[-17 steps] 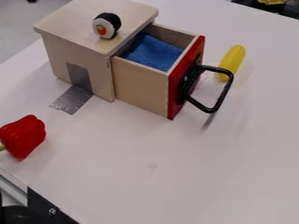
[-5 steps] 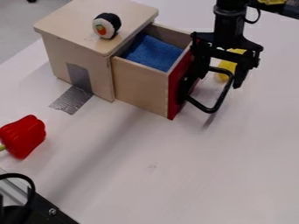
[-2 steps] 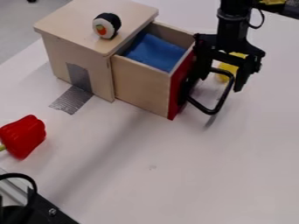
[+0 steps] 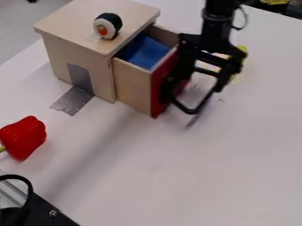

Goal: Close the drawer

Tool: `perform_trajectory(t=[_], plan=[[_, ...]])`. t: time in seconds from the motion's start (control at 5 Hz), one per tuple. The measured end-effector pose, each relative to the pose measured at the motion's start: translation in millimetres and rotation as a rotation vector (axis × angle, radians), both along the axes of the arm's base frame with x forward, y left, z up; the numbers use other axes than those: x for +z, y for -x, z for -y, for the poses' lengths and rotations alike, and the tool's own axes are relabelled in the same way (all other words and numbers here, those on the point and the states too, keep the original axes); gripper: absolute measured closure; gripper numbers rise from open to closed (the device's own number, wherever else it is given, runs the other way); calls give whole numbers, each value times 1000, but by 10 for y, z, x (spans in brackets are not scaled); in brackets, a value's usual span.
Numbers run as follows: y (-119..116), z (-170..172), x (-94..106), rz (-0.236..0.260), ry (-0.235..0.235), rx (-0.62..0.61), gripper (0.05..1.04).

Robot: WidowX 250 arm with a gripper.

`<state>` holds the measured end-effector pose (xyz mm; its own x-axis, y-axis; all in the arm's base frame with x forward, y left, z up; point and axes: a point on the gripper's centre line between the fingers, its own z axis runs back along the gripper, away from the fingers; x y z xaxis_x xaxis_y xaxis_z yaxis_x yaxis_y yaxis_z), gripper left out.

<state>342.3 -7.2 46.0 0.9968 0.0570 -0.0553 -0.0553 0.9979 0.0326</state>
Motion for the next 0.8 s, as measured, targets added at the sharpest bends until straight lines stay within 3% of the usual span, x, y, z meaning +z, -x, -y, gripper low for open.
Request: perform_trajectory(t=[0.4,0.8], plan=[[210,-675,-7,-46,-28,78,84],[247,-707,65,-33,2,1,84]])
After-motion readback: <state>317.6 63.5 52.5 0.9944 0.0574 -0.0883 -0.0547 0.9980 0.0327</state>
